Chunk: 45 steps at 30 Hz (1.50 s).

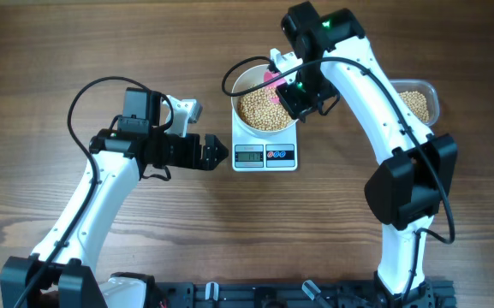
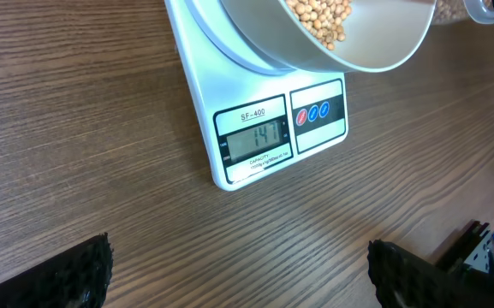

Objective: Scoop item into bowl and weigh 150g on scale

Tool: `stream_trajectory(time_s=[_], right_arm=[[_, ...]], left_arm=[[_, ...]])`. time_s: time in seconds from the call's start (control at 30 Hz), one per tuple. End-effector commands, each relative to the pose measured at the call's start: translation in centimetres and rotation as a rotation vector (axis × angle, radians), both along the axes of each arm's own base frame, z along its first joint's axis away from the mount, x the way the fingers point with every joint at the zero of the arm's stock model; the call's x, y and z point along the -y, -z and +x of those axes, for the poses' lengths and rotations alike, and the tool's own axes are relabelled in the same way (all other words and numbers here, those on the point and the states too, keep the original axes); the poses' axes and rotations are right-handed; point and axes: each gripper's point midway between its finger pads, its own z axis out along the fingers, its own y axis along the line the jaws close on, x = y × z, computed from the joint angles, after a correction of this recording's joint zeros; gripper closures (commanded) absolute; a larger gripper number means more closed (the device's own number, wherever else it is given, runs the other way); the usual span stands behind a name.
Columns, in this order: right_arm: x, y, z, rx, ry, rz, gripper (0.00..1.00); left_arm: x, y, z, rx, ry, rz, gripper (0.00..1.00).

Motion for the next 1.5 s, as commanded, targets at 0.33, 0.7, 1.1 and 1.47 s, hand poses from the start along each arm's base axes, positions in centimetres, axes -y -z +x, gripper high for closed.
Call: stream_trajectory(time_s=[0.33,0.7,1.1,1.47], right_arm=[[0.1,-2.5,0.9,0.089,0.014,0.004,0.96],[0.3,-2.4,0.9,0.102,0.024,-0.03,0.96],[-0.2,-2.5,0.2,0.069,0.039,-0.01,0.96],[-0.1,-2.5,0.4,0.082,0.033,-0.017,0.96]], left_arm=[[0.1,-0.5,0.6,0.031,0.016,0.008,0.0],[0.1,-0.5,0.6,0.031,0.016,0.008,0.0],[0.1,-0.5,0.6,0.031,0.016,0.008,0.0],[0.1,-0.5,0.6,0.031,0.016,0.008,0.0]])
